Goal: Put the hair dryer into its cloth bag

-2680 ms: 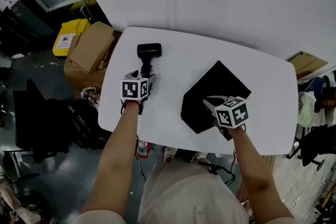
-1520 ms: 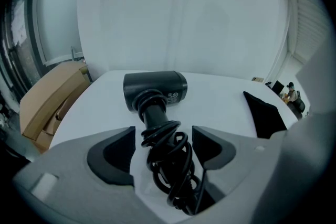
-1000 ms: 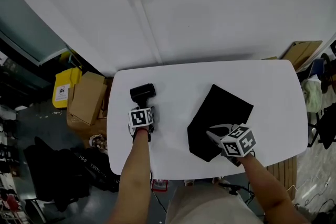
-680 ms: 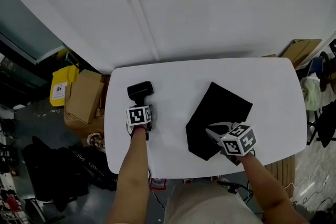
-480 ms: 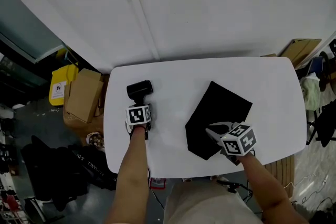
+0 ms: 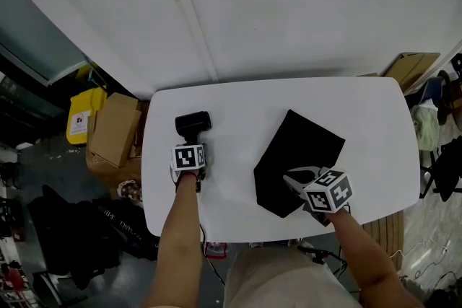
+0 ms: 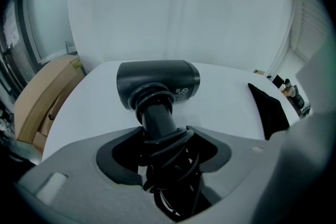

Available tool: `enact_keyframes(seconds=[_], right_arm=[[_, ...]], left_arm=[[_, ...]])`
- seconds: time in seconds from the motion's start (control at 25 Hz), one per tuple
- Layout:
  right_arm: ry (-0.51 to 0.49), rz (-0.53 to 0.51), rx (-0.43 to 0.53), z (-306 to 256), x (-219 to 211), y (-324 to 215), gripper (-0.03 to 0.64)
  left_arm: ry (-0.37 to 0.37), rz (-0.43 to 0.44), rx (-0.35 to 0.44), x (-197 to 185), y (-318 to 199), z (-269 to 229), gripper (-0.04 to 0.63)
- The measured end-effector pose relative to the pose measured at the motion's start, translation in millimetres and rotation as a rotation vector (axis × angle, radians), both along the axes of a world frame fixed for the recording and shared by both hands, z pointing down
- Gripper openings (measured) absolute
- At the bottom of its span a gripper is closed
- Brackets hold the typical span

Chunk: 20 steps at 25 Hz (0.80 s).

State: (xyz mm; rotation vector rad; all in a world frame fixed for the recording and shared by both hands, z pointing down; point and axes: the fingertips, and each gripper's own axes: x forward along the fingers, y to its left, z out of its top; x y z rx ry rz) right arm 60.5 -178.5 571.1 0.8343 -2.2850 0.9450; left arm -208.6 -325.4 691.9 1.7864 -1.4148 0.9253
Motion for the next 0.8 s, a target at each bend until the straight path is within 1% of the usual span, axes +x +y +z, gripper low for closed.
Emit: enact_keyframes(seconds=[0.2,0.4,0.52,0.68,0.8], right_arm=[[0.0,0.003,0.005,-1,-1,1,0.023],[-0.001,0.005,0.01,-3,-2,2,0.023],[-0.005,0.011,0.006,-2,-2,3,0.023],[-0.009,0.021,-0.001,0,-1,4,0.023],[-0.009,0.026,-0.001,1,-2,5,0.023]], left_arm=[[-0.003,0.025,-0.021,1,12,0,0.253],[-0.009,0.024,0.018,0,26,-3,0.247],[-0.014,0.027,0.027,-2,34,-4,0.245],[0.028,0.012,0.039,-1,43,-10,0.244],[0.05,0.034,0.068,3,48,-21,0.244]])
